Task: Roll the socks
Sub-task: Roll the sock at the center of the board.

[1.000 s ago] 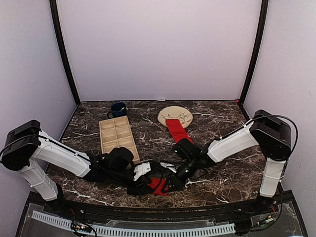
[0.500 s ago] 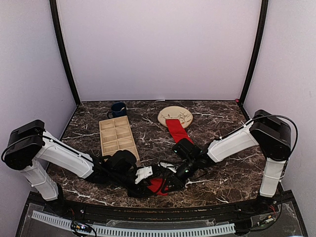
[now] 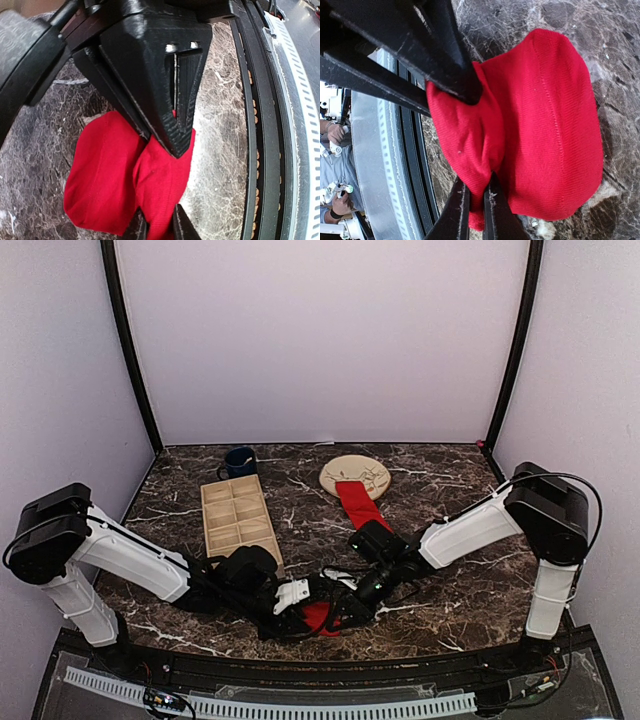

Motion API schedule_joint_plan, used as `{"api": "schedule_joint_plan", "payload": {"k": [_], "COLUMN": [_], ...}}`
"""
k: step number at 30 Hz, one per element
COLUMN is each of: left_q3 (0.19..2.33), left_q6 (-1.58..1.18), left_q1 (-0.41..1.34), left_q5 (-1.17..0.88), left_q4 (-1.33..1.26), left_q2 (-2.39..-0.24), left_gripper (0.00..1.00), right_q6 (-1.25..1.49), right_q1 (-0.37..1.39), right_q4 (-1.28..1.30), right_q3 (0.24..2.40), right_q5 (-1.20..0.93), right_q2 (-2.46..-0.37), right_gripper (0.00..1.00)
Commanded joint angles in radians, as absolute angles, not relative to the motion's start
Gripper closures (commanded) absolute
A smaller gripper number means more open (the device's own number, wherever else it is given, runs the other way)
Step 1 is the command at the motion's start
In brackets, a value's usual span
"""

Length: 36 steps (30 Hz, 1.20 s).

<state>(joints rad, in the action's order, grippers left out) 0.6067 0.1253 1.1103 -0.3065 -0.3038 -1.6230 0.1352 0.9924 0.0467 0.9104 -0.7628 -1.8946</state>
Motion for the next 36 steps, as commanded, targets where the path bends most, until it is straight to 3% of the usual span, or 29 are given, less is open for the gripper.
{"api": "schedule_joint_plan", "payload": {"k": [1,4,8,14,36], "left_q3": [0.627,0.628,0.626,0.615,0.597], "left_q6": [0.135,0.133,0.126,0.098,0.033], "left_q1": [1.116,1.115,1.115,1.115,1.048], "left_q5": [-0.319,-0.326,-0.335,-0.351,-0.446], "left_q4": [-0.280,-0.278,-0.280,-0.293,-0.310], "left_q2": [-1.628,-1.634,-1.649,-1.669,-1.676], "left_gripper": [0.87,0.94,1.00,1.00,1.00], "right_q6": [0.136,0.141,0.152,0.172,0.266], "right_q1": [0.988,0.985,0.978,0.964,0.906], "right_q4": [0.131,0.125,0.105,0.064,-0.096], "right_q3": [0.898,0.895,0.883,0.849,0.721], "right_q5": [-0.707,-0.705,-0.703,-0.712,-0.695], "right_q2": [-1.936,-1.933,-1.923,-1.905,-1.822], "right_gripper": [1.00,0.99,0.90,0.73,0.65]}}
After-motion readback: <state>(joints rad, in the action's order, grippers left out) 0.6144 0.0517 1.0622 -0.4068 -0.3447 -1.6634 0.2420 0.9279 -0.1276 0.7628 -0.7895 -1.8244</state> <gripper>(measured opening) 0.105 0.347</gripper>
